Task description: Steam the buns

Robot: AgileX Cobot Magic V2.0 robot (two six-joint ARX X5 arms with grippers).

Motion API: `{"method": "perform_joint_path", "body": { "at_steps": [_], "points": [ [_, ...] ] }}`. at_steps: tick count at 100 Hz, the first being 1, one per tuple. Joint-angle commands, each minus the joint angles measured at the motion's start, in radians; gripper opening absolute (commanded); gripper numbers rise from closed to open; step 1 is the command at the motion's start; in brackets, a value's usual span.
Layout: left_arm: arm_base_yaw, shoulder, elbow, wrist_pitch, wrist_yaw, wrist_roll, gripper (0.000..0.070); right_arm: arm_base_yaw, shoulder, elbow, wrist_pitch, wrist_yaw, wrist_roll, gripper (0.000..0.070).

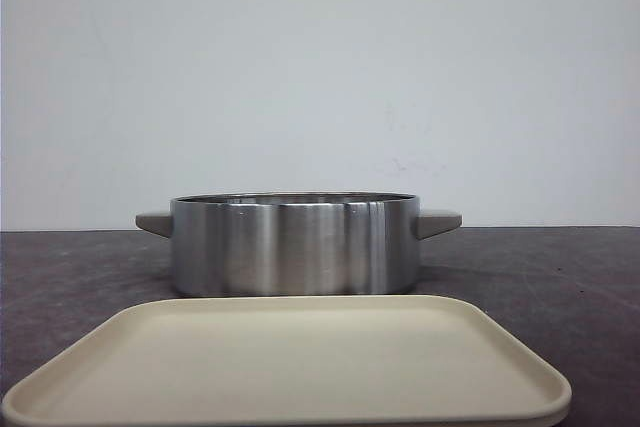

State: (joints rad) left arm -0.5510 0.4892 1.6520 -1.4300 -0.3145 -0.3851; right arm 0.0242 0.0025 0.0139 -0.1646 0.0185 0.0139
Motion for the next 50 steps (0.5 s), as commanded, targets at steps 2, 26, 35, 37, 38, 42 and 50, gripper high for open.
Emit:
{"method": "perform_joint_path", "body": {
  "at_steps": [2,26,35,37,38,42,50],
  "points": [
    [-0.005,0.000,0.024,-0.058,0.000,-0.001,0.0000,0.005,0.001,-0.002,-0.016,-0.013,0.024,0.0005],
    [-0.005,0.000,0.024,-0.058,0.000,-0.001,0.0000,0.007,0.001,-0.002,-0.016,-0.011,0.021,0.0005],
    [-0.005,0.000,0.024,-0.058,0.000,-0.001,0.0000,0.008,0.001,-0.002,-0.007,-0.022,0.021,0.0006],
    [-0.005,0.000,0.024,-0.058,0.000,-0.001,0.0000,0.007,0.001,-0.002,-0.003,-0.022,0.021,0.0006],
    [-0.005,0.000,0.024,-0.058,0.000,-0.001,0.0000,0.007,0.001,-0.002,-0.001,-0.021,0.021,0.0005],
    [-0.005,0.000,0.024,-0.058,0.000,-0.002,0.0000,0.007,0.001,-0.002,0.006,-0.019,0.021,0.0005],
    [-0.005,0.000,0.024,-0.058,0.000,-0.001,0.0000,0.007,0.001,-0.002,0.008,-0.020,0.021,0.0006]
  ]
}}
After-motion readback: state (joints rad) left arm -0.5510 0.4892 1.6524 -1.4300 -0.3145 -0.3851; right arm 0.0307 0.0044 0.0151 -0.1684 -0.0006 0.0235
